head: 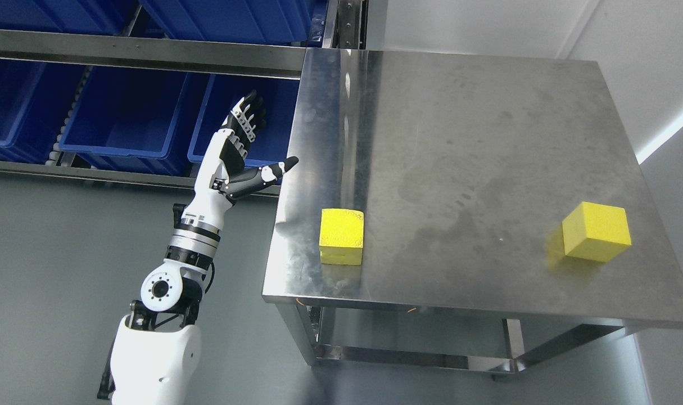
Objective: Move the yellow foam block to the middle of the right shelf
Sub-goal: 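Raise the left hand beside the nearer yellow foam cube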
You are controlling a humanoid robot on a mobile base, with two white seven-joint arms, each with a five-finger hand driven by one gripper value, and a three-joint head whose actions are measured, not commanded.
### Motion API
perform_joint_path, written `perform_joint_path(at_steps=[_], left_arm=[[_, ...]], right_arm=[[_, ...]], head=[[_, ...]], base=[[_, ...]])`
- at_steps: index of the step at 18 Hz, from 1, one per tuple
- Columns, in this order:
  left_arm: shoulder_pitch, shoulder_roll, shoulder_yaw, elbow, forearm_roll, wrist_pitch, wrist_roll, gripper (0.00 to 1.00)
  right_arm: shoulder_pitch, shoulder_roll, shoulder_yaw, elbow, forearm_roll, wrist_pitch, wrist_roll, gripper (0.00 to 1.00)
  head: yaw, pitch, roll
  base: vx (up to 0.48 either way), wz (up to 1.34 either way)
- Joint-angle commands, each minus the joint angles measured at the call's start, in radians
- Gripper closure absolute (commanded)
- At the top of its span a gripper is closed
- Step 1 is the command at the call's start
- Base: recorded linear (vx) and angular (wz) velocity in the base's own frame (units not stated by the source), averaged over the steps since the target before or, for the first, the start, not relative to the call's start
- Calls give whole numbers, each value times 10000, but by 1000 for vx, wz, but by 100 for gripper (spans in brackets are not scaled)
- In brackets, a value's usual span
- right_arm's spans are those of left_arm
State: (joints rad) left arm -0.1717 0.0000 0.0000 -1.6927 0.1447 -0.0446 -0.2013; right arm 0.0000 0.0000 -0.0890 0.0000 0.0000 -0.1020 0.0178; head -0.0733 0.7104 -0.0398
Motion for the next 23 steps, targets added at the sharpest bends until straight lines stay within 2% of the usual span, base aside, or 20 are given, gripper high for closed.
perform_joint_path(at_steps=[1, 11, 12, 16, 18, 20, 22, 23], left_arm=[[14, 175, -230, 7, 10, 1, 4, 0], [14, 175, -31, 7, -5, -90, -209, 0], [14, 289, -16, 7, -5, -213, -409, 0], [45, 1653, 138, -54, 10, -1071, -1099, 0], [182, 2389, 1, -55, 10, -1607, -1909, 0], [229, 2897, -443, -55, 10, -2343, -3607, 0], [107, 2946, -856, 21, -20, -2362, -4960, 0], [61, 2900, -1148, 128, -127, -2346, -5088, 0]], right_arm=[[-31, -175, 0, -175, 0, 54, 6, 0], [-31, -175, 0, -175, 0, 54, 6, 0], [-31, -175, 0, -175, 0, 54, 6, 0], [-31, -175, 0, -175, 0, 54, 6, 0], [-16, -175, 0, -175, 0, 54, 6, 0], [-16, -175, 0, -175, 0, 54, 6, 0], [-16, -175, 0, -175, 0, 54, 6, 0], [-31, -175, 0, -175, -15, 54, 6, 0]], head=[[0, 0, 0], [0, 0, 0], [0, 0, 0], [0, 0, 0], [0, 0, 0], [0, 0, 0], [0, 0, 0], [0, 0, 0]], base=[[0, 0], [0, 0], [0, 0], [0, 0], [0, 0], [0, 0], [0, 0], [0, 0]])
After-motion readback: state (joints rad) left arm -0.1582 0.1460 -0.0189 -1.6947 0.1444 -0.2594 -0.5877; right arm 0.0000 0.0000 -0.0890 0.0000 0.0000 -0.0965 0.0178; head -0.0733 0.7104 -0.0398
